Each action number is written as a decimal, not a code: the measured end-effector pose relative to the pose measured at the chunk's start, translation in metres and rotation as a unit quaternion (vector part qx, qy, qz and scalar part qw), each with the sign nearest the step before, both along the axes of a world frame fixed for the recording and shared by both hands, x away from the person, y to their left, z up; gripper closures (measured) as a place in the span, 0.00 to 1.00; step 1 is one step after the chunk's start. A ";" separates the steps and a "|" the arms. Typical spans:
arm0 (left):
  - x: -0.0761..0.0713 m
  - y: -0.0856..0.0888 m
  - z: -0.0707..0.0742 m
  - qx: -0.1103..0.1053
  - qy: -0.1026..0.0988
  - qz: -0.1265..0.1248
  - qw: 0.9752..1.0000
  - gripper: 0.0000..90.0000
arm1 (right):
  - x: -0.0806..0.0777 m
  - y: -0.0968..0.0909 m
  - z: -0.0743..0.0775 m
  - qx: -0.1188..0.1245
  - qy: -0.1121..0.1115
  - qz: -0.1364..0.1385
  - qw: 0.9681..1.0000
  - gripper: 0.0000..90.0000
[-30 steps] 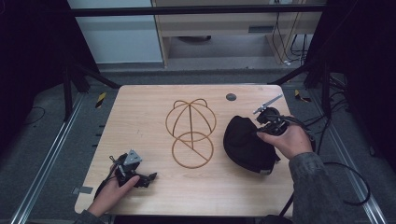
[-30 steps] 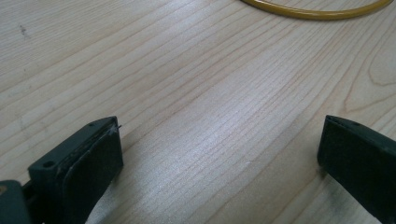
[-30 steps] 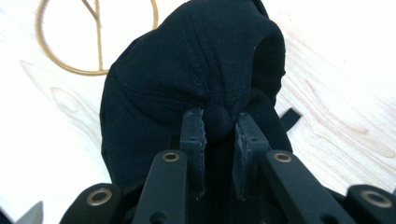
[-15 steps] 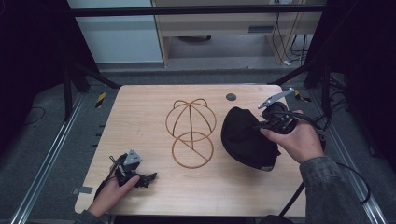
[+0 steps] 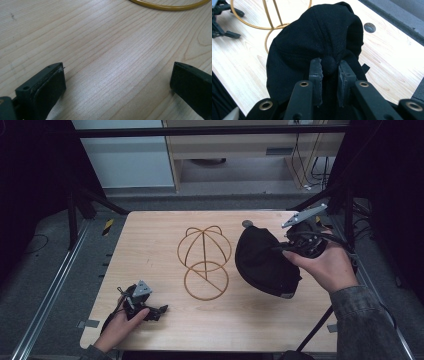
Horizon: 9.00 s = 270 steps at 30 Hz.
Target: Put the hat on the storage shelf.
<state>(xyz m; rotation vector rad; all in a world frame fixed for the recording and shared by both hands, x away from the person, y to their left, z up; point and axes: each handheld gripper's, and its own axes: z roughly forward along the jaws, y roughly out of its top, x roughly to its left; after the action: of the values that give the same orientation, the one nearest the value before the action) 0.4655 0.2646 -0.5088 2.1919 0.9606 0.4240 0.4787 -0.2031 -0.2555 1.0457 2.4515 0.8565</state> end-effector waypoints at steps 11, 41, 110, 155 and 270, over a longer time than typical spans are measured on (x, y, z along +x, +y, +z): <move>0.000 0.000 0.000 0.000 0.000 0.000 1.000 0.00 | -0.009 0.000 0.028 0.018 -0.031 0.009 0.999 0.85; 0.000 0.000 0.000 -0.001 0.000 0.001 1.000 0.00 | -0.005 0.068 0.094 0.040 -0.086 0.076 0.993 0.85; 0.000 0.000 0.000 0.000 0.000 0.000 1.000 0.00 | 0.052 0.173 0.044 0.012 -0.012 0.152 0.988 0.83; 0.000 0.000 0.000 0.000 -0.001 0.001 1.000 0.00 | 0.052 0.177 0.020 0.004 0.010 0.146 0.989 0.68; -0.001 0.000 0.000 0.001 0.000 0.000 1.000 0.00 | -0.041 0.022 -0.105 0.060 -0.092 -0.041 0.993 0.14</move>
<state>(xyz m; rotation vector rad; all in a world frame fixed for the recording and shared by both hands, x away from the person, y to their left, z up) 0.4649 0.2645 -0.5088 2.1933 0.9613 0.4240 0.4381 -0.1814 -0.3609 1.0501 2.2131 1.0349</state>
